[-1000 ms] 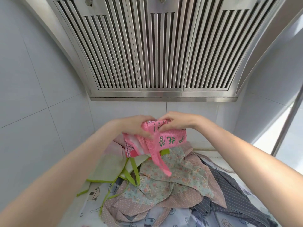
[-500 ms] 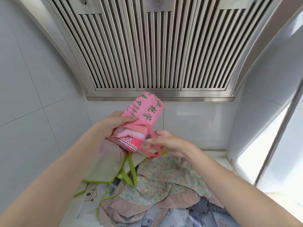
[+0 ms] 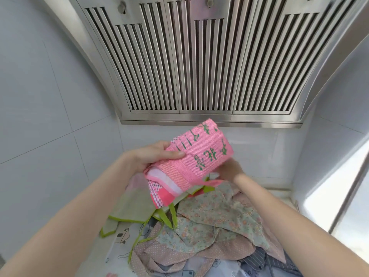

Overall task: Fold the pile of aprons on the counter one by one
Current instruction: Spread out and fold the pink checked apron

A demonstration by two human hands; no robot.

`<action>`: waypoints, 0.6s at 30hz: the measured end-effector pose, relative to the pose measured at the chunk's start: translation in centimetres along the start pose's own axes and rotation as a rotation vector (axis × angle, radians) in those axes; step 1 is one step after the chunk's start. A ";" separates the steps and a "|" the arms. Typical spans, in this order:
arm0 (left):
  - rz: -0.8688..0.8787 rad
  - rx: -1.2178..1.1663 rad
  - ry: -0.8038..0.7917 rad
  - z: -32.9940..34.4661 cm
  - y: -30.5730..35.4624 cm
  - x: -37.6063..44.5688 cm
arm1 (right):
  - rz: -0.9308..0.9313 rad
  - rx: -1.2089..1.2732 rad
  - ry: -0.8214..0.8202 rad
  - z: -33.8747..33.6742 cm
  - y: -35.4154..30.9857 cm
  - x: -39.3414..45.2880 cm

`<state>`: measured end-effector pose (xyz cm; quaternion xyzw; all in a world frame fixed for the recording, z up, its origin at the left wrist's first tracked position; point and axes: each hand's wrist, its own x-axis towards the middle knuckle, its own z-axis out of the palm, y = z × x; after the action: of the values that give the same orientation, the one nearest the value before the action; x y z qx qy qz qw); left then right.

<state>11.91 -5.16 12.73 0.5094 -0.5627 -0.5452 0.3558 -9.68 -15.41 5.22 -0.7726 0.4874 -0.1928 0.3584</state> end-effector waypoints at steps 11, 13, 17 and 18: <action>0.084 -0.254 0.206 -0.8 -2.6 1.3 | -0.259 0.728 -0.331 -5.7 -4.4 -1.8; -0.010 -0.051 0.100 -0.7 -2.8 1.2 | -0.257 0.531 -0.351 -5.9 -5.3 -2.2; -0.139 0.207 -0.117 0.7 -1.8 1.2 | -0.219 0.195 -0.329 -6.5 -6.8 -2.8; -0.168 0.287 -0.143 1.3 -1.3 1.2 | -0.212 0.065 -0.365 -6.5 -7.3 -3.1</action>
<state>10.65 -5.84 11.03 0.5599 -0.6141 -0.5221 0.1917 -10.83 -13.09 15.12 -0.8297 0.3240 -0.1020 0.4430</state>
